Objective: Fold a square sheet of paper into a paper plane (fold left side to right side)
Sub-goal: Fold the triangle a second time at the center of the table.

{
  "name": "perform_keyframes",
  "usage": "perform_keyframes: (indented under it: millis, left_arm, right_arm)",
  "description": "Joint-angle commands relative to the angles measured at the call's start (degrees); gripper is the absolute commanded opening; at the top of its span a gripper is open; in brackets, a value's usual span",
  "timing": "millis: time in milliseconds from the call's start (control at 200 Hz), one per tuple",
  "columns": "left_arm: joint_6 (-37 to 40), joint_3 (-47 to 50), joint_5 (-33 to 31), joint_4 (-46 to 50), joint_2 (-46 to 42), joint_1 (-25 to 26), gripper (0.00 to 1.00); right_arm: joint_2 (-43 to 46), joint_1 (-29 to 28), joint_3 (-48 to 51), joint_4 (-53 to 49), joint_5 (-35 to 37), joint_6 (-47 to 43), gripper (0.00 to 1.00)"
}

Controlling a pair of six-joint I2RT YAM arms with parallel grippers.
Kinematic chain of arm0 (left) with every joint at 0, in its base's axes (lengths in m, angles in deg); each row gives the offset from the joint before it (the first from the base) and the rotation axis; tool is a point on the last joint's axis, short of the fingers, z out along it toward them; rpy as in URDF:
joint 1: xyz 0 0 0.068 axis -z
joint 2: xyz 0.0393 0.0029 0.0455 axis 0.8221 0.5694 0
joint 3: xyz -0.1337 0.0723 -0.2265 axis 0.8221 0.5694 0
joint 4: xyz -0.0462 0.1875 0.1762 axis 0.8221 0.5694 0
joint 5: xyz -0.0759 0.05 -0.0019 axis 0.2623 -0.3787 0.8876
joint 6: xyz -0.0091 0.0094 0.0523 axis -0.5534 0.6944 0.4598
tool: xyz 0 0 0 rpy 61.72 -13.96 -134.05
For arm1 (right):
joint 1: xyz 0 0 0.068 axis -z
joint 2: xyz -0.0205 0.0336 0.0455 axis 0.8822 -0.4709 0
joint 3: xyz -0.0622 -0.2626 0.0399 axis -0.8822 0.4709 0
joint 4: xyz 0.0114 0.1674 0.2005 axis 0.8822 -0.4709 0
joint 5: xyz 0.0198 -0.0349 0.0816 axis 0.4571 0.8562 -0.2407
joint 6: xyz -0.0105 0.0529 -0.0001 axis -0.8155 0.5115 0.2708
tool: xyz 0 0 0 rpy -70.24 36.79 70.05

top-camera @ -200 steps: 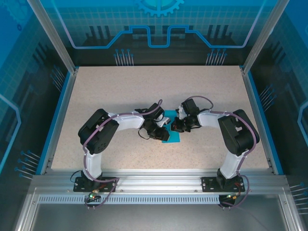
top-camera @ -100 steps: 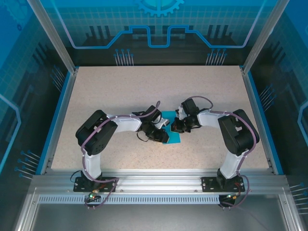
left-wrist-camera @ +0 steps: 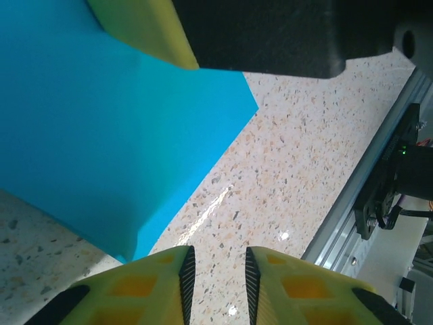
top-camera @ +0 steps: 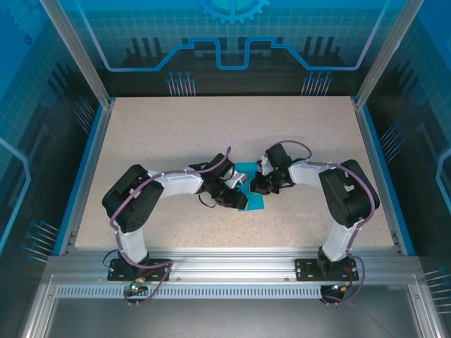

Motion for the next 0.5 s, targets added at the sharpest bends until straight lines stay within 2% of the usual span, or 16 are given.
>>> perform_keyframes:
  millis: [0,495]
  left_arm:
    - [-1.3,-1.0,-0.8,1.9,0.6,-0.8,0.29]
    - [-1.2,-1.0,1.8,1.4,5.6,-0.6,0.29]
  right_arm:
    - [-2.6,-0.2,0.1,-3.1,3.1,-0.7,0.00]
    - [-1.9,-0.2,-0.1,-2.9,2.2,-0.6,0.00]
